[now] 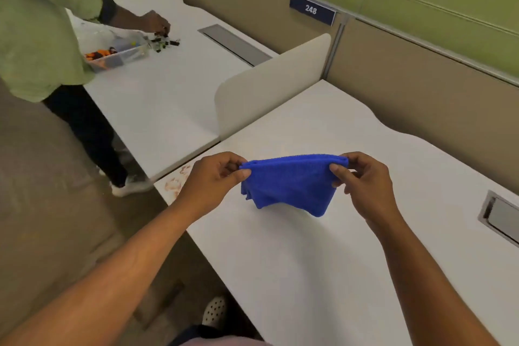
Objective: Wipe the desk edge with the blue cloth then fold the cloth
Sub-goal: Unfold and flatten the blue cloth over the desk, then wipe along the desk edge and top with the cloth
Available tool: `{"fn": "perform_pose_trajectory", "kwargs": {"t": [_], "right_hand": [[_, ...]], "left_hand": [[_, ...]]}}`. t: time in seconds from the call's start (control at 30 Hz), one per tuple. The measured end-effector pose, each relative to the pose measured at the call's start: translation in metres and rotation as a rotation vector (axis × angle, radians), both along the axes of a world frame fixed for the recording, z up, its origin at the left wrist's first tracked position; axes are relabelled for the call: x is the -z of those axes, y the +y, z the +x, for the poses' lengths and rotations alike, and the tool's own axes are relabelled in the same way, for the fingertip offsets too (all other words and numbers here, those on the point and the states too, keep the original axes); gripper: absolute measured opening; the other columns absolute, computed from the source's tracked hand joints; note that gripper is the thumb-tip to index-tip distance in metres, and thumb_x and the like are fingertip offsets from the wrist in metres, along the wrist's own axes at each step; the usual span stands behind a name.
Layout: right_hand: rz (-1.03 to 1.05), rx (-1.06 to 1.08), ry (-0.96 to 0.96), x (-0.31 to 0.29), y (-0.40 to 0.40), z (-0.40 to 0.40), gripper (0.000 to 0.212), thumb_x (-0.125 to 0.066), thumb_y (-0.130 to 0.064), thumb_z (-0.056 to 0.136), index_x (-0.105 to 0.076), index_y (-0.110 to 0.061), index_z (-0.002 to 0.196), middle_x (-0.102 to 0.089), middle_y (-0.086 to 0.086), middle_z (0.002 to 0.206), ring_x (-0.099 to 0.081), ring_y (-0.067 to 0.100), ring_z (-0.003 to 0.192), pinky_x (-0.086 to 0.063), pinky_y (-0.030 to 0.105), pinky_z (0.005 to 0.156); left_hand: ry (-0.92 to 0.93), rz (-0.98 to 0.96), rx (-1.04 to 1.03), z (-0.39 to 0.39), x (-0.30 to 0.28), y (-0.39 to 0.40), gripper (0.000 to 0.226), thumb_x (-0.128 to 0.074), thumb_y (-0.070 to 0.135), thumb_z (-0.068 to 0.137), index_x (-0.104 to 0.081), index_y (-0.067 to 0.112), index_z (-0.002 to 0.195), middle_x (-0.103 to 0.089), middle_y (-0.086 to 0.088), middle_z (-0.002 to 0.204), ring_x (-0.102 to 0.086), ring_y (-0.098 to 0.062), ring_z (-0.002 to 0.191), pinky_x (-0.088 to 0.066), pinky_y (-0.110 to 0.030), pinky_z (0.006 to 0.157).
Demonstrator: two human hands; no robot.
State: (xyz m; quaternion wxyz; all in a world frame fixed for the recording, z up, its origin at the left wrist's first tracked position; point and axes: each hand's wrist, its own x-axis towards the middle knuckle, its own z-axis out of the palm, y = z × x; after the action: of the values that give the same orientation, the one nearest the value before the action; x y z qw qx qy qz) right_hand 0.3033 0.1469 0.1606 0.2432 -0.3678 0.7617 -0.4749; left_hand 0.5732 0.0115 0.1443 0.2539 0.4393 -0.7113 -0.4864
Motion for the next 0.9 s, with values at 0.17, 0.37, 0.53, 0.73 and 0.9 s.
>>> {"fn": "perform_pose_trajectory", "kwargs": {"t": [0.17, 0.37, 0.53, 0.73, 0.9], "right_hand": [[0.009, -0.16, -0.037, -0.001, 0.002, 0.006, 0.005, -0.072, -0.019, 0.098, -0.073, -0.018, 0.102, -0.077, 0.0, 0.095, -0.072, 0.025, 0.056, -0.054, 0.026, 0.052], [0.15, -0.315, -0.007, 0.023, -0.049, 0.032, 0.005, -0.074, -0.021, 0.096, -0.072, -0.018, 0.1, -0.076, 0.001, 0.099, -0.075, 0.032, 0.06, -0.062, 0.035, 0.059], [0.211, -0.33, 0.058, 0.087, -0.096, 0.078, 0.017, -0.067, -0.016, 0.099, -0.067, -0.018, 0.117, -0.074, 0.006, 0.113, -0.078, 0.018, 0.074, -0.064, 0.03, 0.076], [0.183, -0.373, 0.245, 0.14, -0.085, 0.172, 0.052, -0.059, -0.026, 0.104, -0.04, -0.024, 0.153, -0.047, -0.005, 0.155, -0.052, 0.015, 0.138, -0.045, 0.027, 0.11], [0.439, -0.631, 0.71, 0.181, -0.092, 0.189, 0.075, -0.028, -0.066, 0.103, -0.009, -0.031, 0.167, -0.008, -0.002, 0.177, -0.004, 0.028, 0.164, -0.011, 0.055, 0.132]], "left_hand": [[0.114, 0.245, -0.034, 0.036, 0.005, 0.038, 0.017, -0.077, 0.019, 0.091, -0.074, 0.012, 0.106, -0.079, -0.009, 0.093, -0.075, -0.028, 0.083, -0.062, -0.04, 0.083], [-0.064, 0.27, -0.302, 0.055, 0.054, 0.05, 0.013, -0.079, 0.026, 0.089, -0.075, 0.022, 0.101, -0.079, 0.0, 0.09, -0.076, -0.017, 0.08, -0.055, -0.028, 0.072], [-0.184, 0.327, -0.532, 0.075, 0.115, 0.042, 0.017, -0.08, 0.035, 0.086, -0.074, 0.023, 0.097, -0.07, 0.001, 0.096, -0.067, -0.017, 0.092, -0.06, -0.039, 0.082], [-0.14, 0.322, -0.584, 0.095, 0.143, 0.024, 0.013, -0.077, 0.033, 0.089, -0.071, 0.023, 0.095, -0.063, 0.004, 0.083, -0.059, -0.012, 0.074, -0.045, -0.026, 0.06], [-0.114, 0.289, -0.585, 0.113, 0.156, 0.012, 0.01, -0.077, 0.032, 0.089, -0.072, 0.024, 0.089, -0.058, 0.007, 0.074, -0.053, -0.009, 0.066, -0.04, -0.024, 0.058]]}}
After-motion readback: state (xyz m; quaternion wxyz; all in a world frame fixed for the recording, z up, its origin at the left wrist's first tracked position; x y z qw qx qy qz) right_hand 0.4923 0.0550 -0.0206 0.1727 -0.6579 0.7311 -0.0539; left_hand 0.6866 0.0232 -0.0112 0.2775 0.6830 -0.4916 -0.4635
